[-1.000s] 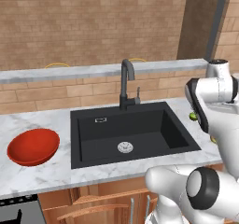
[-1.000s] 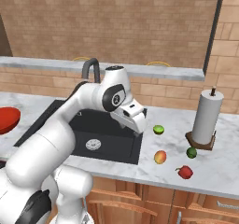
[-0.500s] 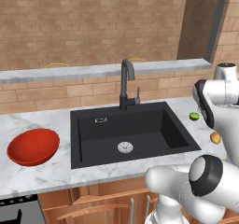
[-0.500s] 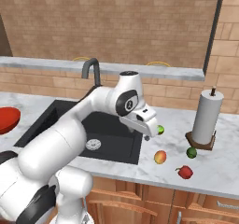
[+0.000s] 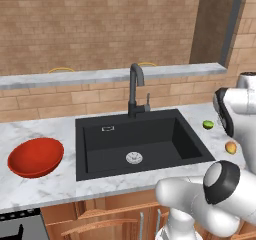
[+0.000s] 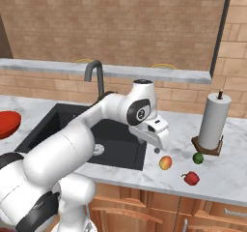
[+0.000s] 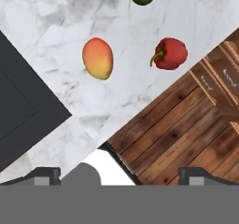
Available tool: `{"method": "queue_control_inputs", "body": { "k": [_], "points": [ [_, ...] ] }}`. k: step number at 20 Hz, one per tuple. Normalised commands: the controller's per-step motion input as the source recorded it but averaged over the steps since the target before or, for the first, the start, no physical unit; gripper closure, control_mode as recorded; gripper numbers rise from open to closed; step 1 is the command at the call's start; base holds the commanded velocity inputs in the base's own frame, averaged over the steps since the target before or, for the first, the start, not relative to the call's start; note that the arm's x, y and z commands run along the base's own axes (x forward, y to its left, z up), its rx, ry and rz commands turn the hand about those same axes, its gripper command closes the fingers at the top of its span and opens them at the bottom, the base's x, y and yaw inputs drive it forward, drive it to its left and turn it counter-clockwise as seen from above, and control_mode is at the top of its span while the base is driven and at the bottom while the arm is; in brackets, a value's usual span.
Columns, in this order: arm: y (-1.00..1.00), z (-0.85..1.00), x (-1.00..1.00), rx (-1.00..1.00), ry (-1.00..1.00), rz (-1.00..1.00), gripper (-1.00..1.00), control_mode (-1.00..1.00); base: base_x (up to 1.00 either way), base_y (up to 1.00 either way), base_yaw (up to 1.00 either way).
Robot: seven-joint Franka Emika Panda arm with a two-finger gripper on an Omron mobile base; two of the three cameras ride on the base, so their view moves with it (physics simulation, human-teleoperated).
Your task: There is a mixed pile of frozen fruits and vegetables on the counter. Locate all the frozen vegetables and place the items in a bowl on the counter. Take all the frozen fruits and defrost them in a running sink.
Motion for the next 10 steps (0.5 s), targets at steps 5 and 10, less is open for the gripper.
{"method": "queue_control_inputs", "body": {
  "k": [5, 10],
  "points": [
    [-0.48, -0.05, -0.30, 0.08, 0.00, -0.06, -1.00, -1.00, 0.00, 0.00, 0.00],
    [-0.47, -0.20, 0.00, 0.00, 0.06, -0.02, -1.00, -1.00, 0.00, 0.00, 0.00]
  ]
}}
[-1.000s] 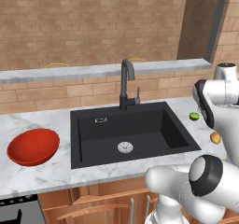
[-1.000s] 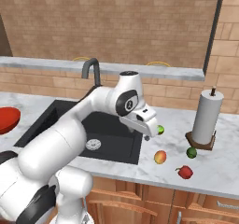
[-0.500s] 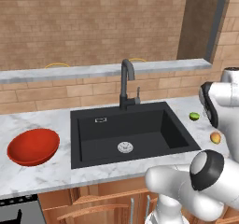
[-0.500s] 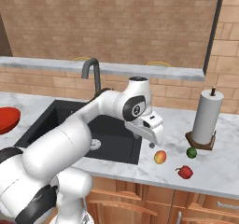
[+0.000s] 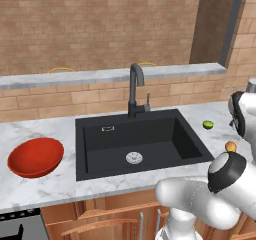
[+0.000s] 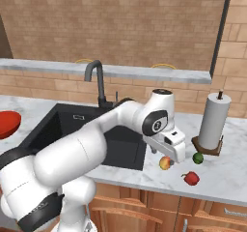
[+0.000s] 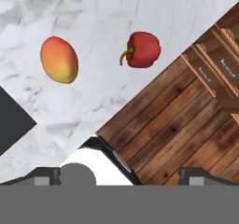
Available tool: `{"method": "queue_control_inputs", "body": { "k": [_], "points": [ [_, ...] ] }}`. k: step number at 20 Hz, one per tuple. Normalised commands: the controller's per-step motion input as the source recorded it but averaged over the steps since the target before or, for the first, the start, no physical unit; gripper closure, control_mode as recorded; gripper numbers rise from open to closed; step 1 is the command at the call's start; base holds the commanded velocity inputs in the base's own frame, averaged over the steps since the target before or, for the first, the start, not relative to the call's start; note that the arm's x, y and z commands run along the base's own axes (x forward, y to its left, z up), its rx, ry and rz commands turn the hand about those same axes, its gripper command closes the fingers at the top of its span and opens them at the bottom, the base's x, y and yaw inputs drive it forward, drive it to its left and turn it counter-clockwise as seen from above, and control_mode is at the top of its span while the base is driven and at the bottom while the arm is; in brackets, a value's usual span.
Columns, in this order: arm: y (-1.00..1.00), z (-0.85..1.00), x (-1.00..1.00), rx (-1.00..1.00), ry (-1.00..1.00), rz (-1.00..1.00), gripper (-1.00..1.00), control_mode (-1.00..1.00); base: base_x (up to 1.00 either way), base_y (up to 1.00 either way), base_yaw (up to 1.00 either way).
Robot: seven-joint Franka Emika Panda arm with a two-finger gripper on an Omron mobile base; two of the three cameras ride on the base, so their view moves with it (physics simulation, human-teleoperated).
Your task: There is a mixed pile of frozen fruits and vegetables on the counter. Locate all the frozen vegetables and place the items in a bowl on the counter. Take all the frozen fruits and defrost them in a running sink.
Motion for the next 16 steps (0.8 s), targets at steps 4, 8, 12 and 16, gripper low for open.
{"method": "queue_control_inputs", "body": {
  "k": [4, 8, 12, 16],
  "points": [
    [-0.49, -0.32, 0.01, 0.00, 0.09, 0.00, -1.00, -1.00, 0.00, 0.00, 0.00],
    [-0.42, -0.38, -0.03, 0.00, 0.04, 0.00, -1.00, -1.00, 0.00, 0.00, 0.00],
    [-0.36, -0.34, 0.00, 0.00, 0.01, -0.01, -1.00, -1.00, 0.00, 0.00, 0.00],
    [-0.18, -0.29, 0.00, 0.00, -0.06, 0.00, -1.00, -1.00, 0.00, 0.00, 0.00]
  ]
}}
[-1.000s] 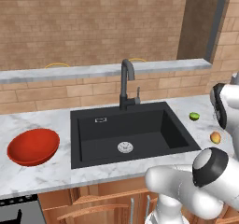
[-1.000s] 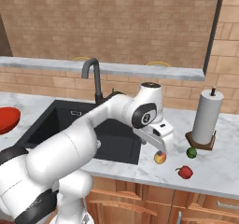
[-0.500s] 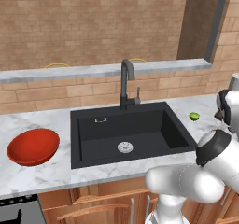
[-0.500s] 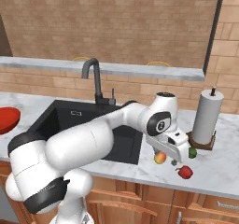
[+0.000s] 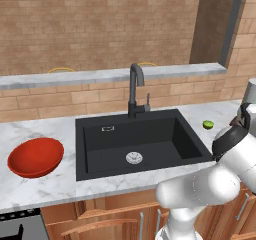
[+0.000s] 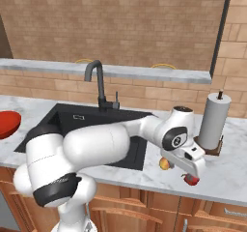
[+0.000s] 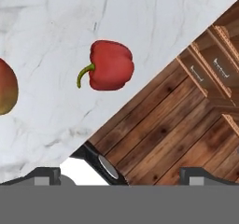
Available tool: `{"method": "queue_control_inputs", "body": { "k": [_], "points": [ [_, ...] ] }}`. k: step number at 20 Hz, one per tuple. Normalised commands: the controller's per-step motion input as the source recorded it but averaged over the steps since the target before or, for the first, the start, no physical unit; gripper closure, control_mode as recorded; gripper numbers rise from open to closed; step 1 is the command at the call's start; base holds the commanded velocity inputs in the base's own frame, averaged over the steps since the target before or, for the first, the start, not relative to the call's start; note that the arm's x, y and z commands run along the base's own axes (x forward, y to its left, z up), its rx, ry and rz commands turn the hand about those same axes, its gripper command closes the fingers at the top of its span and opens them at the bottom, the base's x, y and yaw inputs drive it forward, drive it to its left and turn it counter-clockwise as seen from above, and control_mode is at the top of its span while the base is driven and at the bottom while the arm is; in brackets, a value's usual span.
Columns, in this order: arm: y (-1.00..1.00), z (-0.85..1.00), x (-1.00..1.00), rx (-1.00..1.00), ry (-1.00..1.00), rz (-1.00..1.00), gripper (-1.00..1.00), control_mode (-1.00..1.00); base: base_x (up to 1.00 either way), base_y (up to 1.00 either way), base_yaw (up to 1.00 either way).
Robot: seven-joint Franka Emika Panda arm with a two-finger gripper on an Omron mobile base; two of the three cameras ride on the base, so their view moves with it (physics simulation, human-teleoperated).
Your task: There is a mixed pile of frozen fruits and vegetables on the counter. Locate all the frozen vegetables and place the items in a bowl on the counter. Take all the frozen fruits and defrost them in a running sink.
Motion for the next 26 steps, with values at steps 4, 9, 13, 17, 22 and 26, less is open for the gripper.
{"method": "queue_control_inputs", "body": {
  "k": [4, 9, 13, 17, 22, 26],
  "points": [
    [-0.03, -0.35, 0.04, 0.00, -0.13, 0.00, -1.00, -1.00, 0.00, 0.00, 0.00],
    [-0.22, -0.30, 0.34, 0.00, -0.04, 0.00, -1.00, -1.00, 0.00, 0.00, 0.00],
    [-0.28, -0.21, 0.39, 0.00, -0.01, 0.00, -1.00, -1.00, 0.00, 0.00, 0.00],
    [-0.26, -0.20, 0.30, 0.00, -0.02, 0.00, -1.00, -1.00, 0.00, 0.00, 0.00],
    [-0.39, -0.14, 0.05, 0.00, 0.00, 0.00, -1.00, -1.00, 0.00, 0.00, 0.00],
    [-0.25, -0.18, 0.08, -0.01, 0.00, 0.00, -1.00, -1.00, 0.00, 0.00, 0.00]
  ]
}}
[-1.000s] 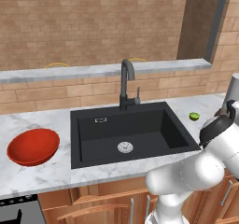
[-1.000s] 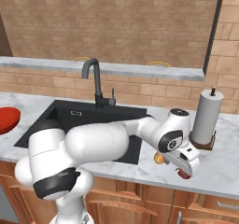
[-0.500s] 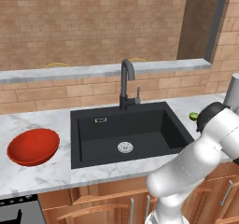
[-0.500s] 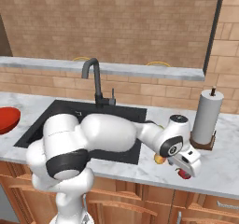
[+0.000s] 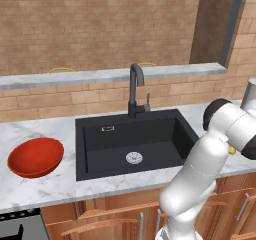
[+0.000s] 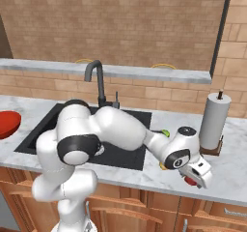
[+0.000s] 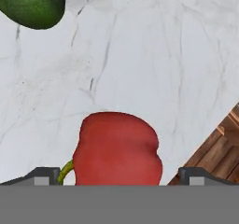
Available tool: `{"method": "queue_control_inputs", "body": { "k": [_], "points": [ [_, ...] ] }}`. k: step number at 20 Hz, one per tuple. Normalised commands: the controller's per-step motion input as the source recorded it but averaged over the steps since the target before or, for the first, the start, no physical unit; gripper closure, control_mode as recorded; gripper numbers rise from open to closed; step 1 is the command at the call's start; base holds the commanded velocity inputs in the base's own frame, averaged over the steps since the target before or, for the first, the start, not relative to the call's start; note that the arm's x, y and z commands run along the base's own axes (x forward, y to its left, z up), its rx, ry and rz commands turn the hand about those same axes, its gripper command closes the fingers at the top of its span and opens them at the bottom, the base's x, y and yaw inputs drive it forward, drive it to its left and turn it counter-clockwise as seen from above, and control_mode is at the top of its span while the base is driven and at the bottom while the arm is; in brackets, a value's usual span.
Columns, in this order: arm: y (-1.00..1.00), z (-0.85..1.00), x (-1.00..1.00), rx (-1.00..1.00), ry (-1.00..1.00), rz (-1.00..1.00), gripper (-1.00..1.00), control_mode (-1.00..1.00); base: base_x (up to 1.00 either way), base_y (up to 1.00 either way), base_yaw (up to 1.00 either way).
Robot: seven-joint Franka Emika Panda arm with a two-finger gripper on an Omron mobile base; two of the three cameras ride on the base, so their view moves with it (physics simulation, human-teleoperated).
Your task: There is a mixed pile of frozen fruits and vegetables on the counter. Locate all the frozen vegetables and place the items in a bowl on the counter. Take all the frozen fruits and defrost them in a running sink.
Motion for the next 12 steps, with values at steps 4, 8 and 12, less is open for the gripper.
{"method": "queue_control_inputs", "body": {
  "k": [4, 8, 12],
  "points": [
    [0.00, -0.19, 0.10, 0.00, 0.00, 0.00, -1.00, -1.00, 0.00, 0.00, 0.00],
    [0.00, -0.10, 0.12, 0.01, -0.01, 0.01, -1.00, -1.00, 0.00, 0.00, 0.00],
    [0.00, -0.09, 0.08, 0.03, 0.00, 0.02, 1.00, -1.00, 0.00, 0.00, 0.00]
  ]
}}
